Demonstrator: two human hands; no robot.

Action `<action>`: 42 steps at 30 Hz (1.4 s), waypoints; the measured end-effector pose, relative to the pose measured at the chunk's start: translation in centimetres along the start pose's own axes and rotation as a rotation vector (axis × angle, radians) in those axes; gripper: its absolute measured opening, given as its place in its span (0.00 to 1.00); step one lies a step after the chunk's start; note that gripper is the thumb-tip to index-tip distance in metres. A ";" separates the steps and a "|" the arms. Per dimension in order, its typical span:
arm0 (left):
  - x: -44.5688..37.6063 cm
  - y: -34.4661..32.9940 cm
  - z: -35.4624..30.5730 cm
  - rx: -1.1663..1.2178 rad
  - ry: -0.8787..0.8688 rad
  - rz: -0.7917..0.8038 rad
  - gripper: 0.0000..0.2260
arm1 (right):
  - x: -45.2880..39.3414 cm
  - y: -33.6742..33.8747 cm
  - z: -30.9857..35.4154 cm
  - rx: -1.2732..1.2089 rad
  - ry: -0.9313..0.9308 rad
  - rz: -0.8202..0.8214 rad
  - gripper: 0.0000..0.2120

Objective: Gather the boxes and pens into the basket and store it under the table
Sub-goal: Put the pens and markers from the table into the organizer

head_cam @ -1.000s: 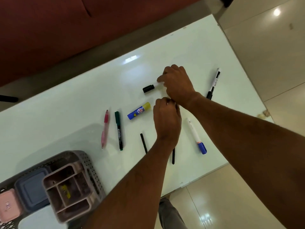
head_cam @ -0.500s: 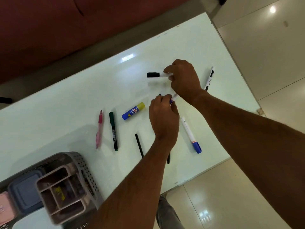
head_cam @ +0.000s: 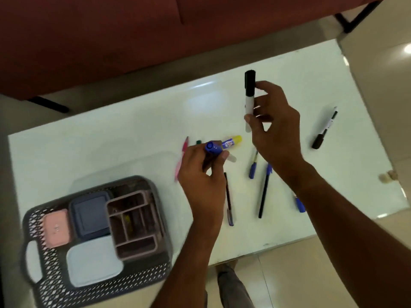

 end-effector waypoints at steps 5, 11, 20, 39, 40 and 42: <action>2.3 10.1 -0.2 -0.156 -0.062 -0.118 0.12 | 4.2 -5.7 7.1 -0.168 0.052 0.148 0.40; 5.8 21.3 0.4 -0.224 -0.071 -0.336 0.15 | 9.7 -11.1 12.3 -0.297 0.067 0.250 0.40; 8.2 27.1 3.3 -0.279 -0.093 -0.423 0.16 | 15.8 -15.4 14.6 -0.366 0.104 0.293 0.34; 4.9 25.6 10.5 -0.340 0.038 -0.286 0.15 | 20.6 -21.2 14.4 -0.141 0.178 0.330 0.20; 4.7 25.4 10.9 -0.334 0.057 -0.269 0.16 | 20.7 -21.4 14.2 -0.126 0.182 0.336 0.19; 4.4 25.0 11.2 -0.327 0.066 -0.245 0.19 | 20.7 -21.8 13.9 -0.094 0.190 0.335 0.16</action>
Point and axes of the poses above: each hand's wrist, its own x-axis away from the middle knuckle, its own y-axis out of the back of the hand, z = x × y, the point moved 10 cm from there along -x, towards the middle knuckle
